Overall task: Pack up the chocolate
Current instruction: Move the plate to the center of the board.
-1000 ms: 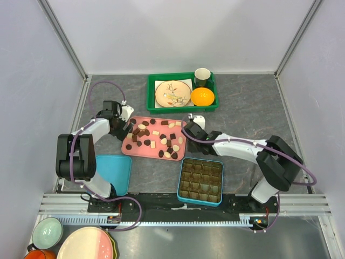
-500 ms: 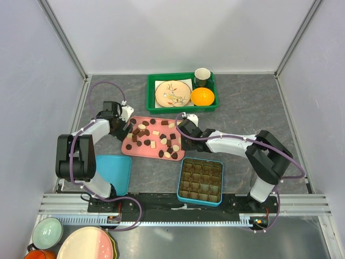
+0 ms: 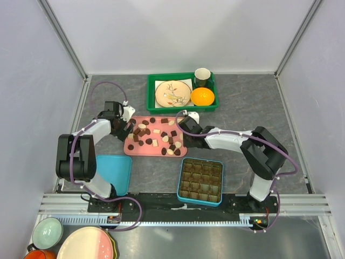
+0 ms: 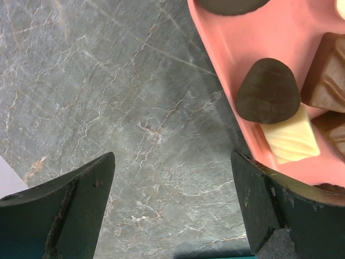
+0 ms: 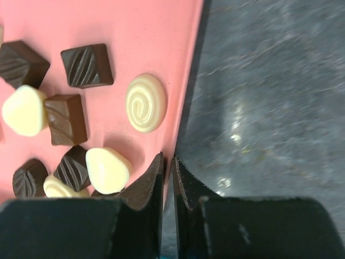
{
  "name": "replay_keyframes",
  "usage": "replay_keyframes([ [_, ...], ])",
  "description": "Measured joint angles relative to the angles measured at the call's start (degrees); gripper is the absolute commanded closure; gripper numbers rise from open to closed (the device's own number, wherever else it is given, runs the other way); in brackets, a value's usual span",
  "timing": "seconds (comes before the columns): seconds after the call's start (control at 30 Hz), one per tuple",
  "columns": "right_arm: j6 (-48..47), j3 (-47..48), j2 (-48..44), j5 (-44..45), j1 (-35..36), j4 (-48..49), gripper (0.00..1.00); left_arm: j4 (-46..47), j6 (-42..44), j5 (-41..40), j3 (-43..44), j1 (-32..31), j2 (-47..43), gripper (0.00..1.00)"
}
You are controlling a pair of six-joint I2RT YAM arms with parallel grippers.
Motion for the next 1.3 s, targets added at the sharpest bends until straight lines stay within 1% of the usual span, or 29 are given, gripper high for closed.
replay_keyframes([
  [0.23,-1.0,0.2,0.0,2.1,-5.0,-0.5,0.86,0.0,-0.8,-0.4,0.1,-4.2,0.1,0.04],
  [0.5,-0.5,-1.5,-1.6,5.4,-7.4,-2.2,0.85,-0.8,-2.7,-2.0,3.4,-10.7,2.9,0.04],
  [0.53,-0.3,-1.9,-2.1,5.8,-7.7,-2.6,0.83,-0.7,-3.0,-2.1,3.9,-11.4,3.4,0.04],
  [0.57,-0.2,-2.2,-2.4,6.2,-8.0,-3.0,0.76,-0.8,-3.4,-2.1,4.4,-12.0,3.8,0.04],
  [0.63,0.2,-2.6,-2.9,7.1,-8.4,-4.0,0.69,-0.8,-4.0,-2.0,5.3,-13.1,4.7,0.04],
  [0.67,0.3,-2.7,-3.1,7.8,-8.5,-4.6,0.58,-0.8,-4.3,-2.1,5.9,-13.7,5.1,0.04],
  [0.73,0.6,-3.3,-3.8,9.3,-8.7,-5.9,0.47,-0.9,-4.8,-2.1,6.7,-14.6,5.8,0.04],
  [0.8,0.6,-4.0,-4.8,10.7,-8.8,-7.2,0.45,-0.9,-5.3,-2.2,7.2,-15.2,6.2,0.04],
  [0.87,0.6,-4.4,-6.1,11.8,-8.8,-8.9,0.44,-1.0,-5.7,-2.2,7.4,-15.5,6.3,0.03],
  [0.93,0.5,-4.5,-8.6,13.3,-8.8,-10.7,0.46,-1.7,-6.2,-2.2,7.6,-15.7,6.3,0.03],
  [1.0,0.6,-4.3,-12.5,15.1,-8.8,-13.1,0.47,-2.7,-6.6,-2.3,7.8,-15.7,6.3,0.01],
  [1.1,2.2,-2.3,-19.8,17.8,-8.8,-18.9,0.52,-5.2,-6.8,-2.6,7.9,-15.7,4.8,0.01],
  [1.2,5.6,-1.7,-25.1,19.3,-8.8,-24.6,0.53,-7.7,-7.0,-3.0,7.9,-15.7,0.7,0.01],
  [1.3,9.4,-5.1,-30.6,18.8,-8.7,-30.2,0.51,-10.3,-7.0,-2.9,7.9,-15.7,-5.9,0.01],
])
